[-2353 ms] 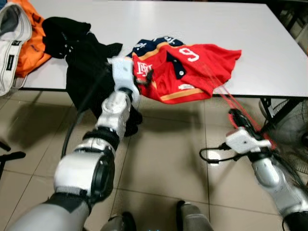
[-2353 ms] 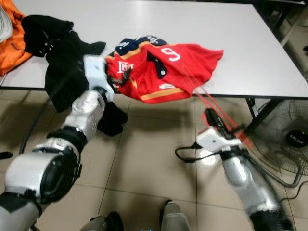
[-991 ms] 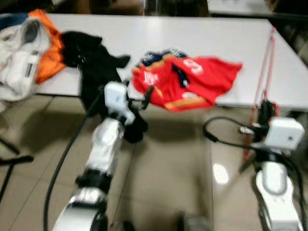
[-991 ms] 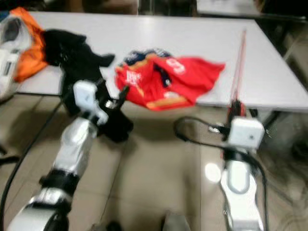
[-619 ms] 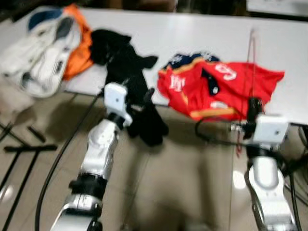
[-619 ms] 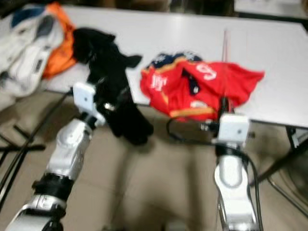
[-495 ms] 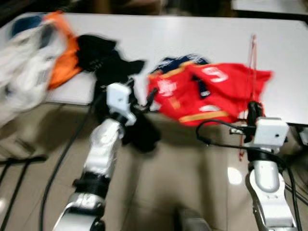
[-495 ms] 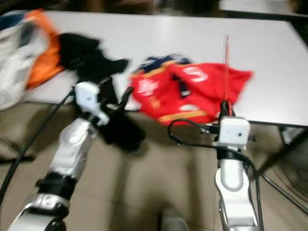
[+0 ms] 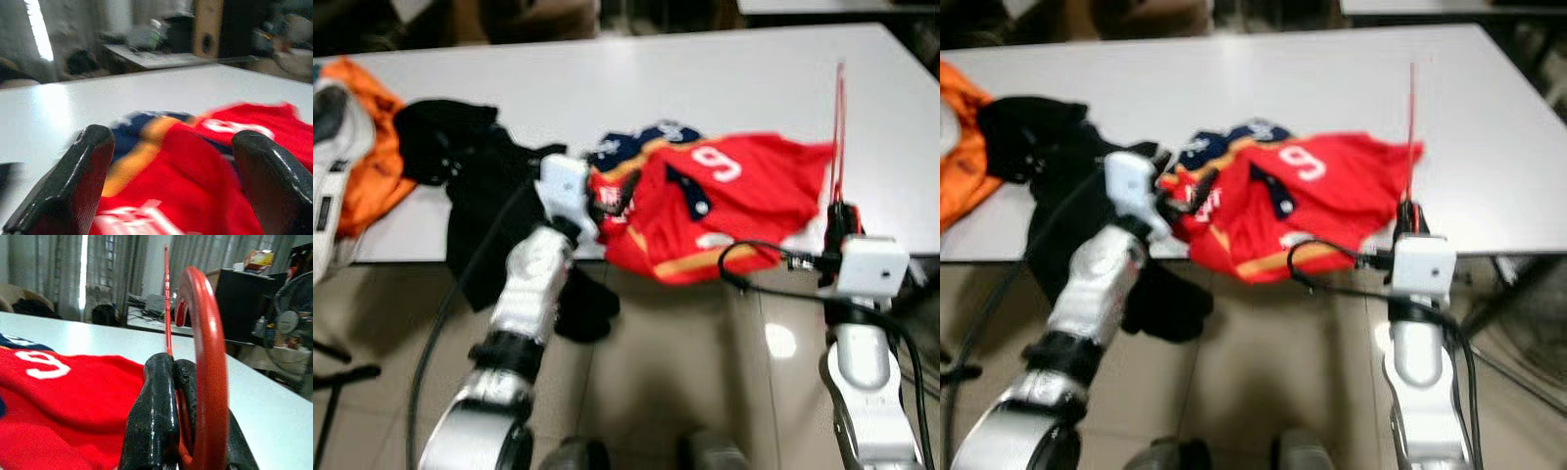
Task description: Hang hanger
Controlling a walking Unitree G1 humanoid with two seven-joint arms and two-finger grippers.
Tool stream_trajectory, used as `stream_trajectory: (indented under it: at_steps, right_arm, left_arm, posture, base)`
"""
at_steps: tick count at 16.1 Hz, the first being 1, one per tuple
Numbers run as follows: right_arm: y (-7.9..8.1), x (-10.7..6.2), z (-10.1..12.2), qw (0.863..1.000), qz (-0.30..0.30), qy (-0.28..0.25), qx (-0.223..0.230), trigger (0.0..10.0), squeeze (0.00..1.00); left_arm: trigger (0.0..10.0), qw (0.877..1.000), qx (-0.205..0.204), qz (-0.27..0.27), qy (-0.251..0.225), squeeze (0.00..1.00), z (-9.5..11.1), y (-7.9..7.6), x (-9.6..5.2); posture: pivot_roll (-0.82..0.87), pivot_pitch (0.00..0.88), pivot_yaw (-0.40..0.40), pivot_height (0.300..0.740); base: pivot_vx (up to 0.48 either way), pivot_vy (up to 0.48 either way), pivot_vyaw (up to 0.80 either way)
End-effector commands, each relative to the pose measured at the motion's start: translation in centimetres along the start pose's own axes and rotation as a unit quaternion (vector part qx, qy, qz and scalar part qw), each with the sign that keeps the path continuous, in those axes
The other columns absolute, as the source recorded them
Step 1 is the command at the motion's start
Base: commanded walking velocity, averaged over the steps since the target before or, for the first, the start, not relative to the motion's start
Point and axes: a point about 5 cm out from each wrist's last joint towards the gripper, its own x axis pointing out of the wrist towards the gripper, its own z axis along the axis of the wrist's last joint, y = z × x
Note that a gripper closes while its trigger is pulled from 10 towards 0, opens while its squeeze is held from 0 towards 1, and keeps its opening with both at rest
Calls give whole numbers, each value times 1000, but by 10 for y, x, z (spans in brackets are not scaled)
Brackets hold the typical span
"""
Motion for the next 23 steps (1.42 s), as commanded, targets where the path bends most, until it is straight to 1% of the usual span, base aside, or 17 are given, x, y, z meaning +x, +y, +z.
stream_trajectory:
  at_steps: [1, 3, 5, 6, 7, 8, 9, 11, 13, 15, 16, 18, 20, 21, 23]
  right_arm:
    - [4, -1, 0, 1000, 9, -1, 2, 0, 0]
    - [9, -1, 0, 1000, 20, -1, 8, 0, 0]
    - [12, -4, 0, 999, 32, 2, 15, 0, 0]
    - [11, -4, -1, 999, 32, 3, 15, 0, 0]
    - [11, -6, -2, 999, 33, 6, 16, 0, 0]
    - [10, -7, -2, 999, 35, 8, 16, 0, 0]
    - [10, -8, -2, 999, 36, 9, 15, 0, 0]
    - [10, -11, -4, 999, 43, 14, 14, 0, 0]
    - [10, -11, -5, 999, 49, 17, 13, 0, 0]
    - [10, -10, -7, 998, 57, 21, 14, 0, 0]
    - [11, -10, -8, 998, 61, 23, 14, 0, 0]
    - [13, -10, -9, 997, 66, 25, 16, 0, 0]
    - [13, -10, -9, 997, 69, 26, 16, 0, 0]
    - [11, -10, -9, 997, 69, 27, 15, 0, 0]
    - [9, -11, -9, 997, 68, 28, 13, 0, 0]
  left_arm:
    - [10000, 1000, 4, 9, 28, 0, -7, 7, -1]
    - [10000, 998, -5, 24, 58, 0, -13, 22, 0]
    - [10000, 996, -31, 32, 83, 0, -17, 36, -1]
    - [10000, 995, -44, 26, 88, 0, -20, 34, 0]
    - [10000, 992, -83, 8, 93, 0, -24, 29, 3]
    - [10000, 991, -101, -12, 93, 0, -25, 24, 5]
    - [10000, 991, -103, -21, 88, 0, -25, 22, 7]
    - [10000, 993, -77, -23, 87, 0, -23, 19, 11]
    - [10000, 993, -66, -22, 94, 0, -24, 16, 14]
    - [10000, 991, -58, -20, 117, 0, -31, 11, 15]
    - [10000, 989, -53, -14, 138, 0, -38, 7, 14]
    - [10000, 987, -55, -7, 152, 0, -43, 1, 14]
    - [10000, 986, -62, -25, 155, 0, -45, -9, 16]
    - [0, 984, -65, -36, 160, 0, -47, -13, 16]
    - [0, 984, -67, -31, 161, 0, -47, -13, 17]
  posture:
    - [-340, 113, 76, 740]
    - [-341, 115, 78, 740]
    - [-342, 116, 81, 740]
    - [-344, 118, 80, 740]
    - [-346, 119, 80, 740]
    - [-353, 127, 77, 740]
    - [-353, 127, 77, 740]
    - [-354, 135, 59, 740]
    - [-352, 135, 48, 740]
    - [-348, 134, 44, 740]
    - [-344, 134, 42, 740]
    - [-340, 133, 37, 740]
    - [-345, 134, 36, 740]
    - [-351, 134, 38, 740]
    - [-358, 132, 39, 740]
  base:
    - [0, 0, 0]
    - [0, 0, 0]
    - [0, 0, 0]
    - [0, 0, 0]
    - [0, 0, 0]
    - [0, 0, 0]
    - [0, 0, 0]
    - [0, 0, 0]
    - [0, 0, 0]
    - [0, 0, 0]
    - [0, 0, 0]
    - [0, 0, 0]
    - [0, 0, 0]
    - [0, 0, 0]
    - [0, 0, 0]
